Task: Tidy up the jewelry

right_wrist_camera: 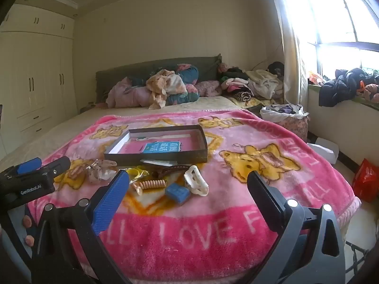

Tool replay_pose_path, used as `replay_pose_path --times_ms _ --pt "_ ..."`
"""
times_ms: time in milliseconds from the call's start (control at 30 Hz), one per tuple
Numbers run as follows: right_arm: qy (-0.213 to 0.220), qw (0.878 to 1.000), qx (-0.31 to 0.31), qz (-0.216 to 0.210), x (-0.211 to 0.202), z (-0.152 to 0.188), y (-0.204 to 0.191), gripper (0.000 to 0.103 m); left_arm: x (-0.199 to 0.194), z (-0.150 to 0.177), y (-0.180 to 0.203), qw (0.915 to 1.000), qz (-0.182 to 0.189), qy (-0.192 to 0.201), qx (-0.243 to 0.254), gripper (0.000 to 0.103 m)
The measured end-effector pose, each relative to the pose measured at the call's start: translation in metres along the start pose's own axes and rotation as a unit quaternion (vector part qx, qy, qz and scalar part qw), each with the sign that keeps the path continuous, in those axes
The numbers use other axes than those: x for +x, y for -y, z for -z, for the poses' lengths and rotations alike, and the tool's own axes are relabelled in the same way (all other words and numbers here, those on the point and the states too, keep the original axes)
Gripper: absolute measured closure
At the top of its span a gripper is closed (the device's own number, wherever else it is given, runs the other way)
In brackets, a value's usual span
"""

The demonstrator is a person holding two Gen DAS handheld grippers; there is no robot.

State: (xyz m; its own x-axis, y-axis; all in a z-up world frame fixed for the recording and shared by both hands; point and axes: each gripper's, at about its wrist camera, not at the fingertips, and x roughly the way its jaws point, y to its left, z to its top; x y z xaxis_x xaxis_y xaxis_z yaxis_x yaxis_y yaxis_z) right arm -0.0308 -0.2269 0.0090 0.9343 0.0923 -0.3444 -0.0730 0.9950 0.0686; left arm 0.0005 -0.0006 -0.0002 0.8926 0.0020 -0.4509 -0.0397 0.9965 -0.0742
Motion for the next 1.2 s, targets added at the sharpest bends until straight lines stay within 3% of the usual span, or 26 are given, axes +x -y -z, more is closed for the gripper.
replay_pose_path --times_ms 1200 --pt "0.008 1.000 -0.005 0.001 -0.004 -0.005 -0.001 0.006 -0.010 -0.017 0.003 0.9998 0.008 0.018 -0.004 0.011"
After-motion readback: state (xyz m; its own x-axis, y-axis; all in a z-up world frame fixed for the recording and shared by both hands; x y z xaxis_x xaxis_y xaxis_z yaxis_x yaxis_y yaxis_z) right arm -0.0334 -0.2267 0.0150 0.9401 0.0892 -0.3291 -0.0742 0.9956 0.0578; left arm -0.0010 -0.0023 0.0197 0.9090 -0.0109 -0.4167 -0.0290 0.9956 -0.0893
